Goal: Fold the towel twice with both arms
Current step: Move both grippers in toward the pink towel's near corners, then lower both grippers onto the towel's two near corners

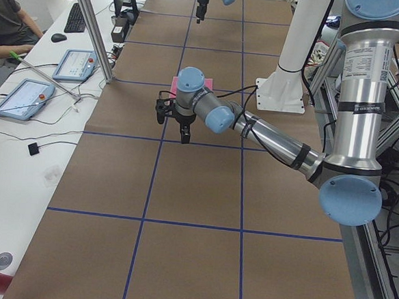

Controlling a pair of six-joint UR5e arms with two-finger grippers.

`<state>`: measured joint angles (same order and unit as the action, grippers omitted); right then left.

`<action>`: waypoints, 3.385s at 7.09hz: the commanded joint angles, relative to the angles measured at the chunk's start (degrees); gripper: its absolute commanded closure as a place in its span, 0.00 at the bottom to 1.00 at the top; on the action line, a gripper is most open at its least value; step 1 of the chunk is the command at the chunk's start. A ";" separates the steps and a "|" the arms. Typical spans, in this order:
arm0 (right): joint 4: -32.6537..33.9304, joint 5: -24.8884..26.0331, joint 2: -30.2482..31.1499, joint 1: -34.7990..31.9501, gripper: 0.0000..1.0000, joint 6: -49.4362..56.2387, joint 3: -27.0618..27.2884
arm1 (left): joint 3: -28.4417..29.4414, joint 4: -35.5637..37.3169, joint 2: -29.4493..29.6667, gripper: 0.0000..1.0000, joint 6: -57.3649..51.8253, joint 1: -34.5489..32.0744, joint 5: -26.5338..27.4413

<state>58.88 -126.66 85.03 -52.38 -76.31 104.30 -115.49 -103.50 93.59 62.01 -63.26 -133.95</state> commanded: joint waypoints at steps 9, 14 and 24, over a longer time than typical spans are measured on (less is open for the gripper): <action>14.95 29.90 -25.18 29.70 0.16 -33.91 -7.70 | 2.64 0.67 11.79 0.00 19.81 20.37 15.39; 14.86 29.90 -26.49 29.70 0.31 -34.08 -9.46 | 2.64 0.67 11.79 0.00 19.81 20.46 15.39; 15.04 29.72 -27.02 29.61 0.99 -34.35 -9.48 | 2.64 0.67 11.71 0.00 19.99 20.63 15.48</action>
<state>73.74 -96.81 58.01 -22.69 -110.67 94.25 -112.98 -102.83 105.27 81.91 -42.74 -118.54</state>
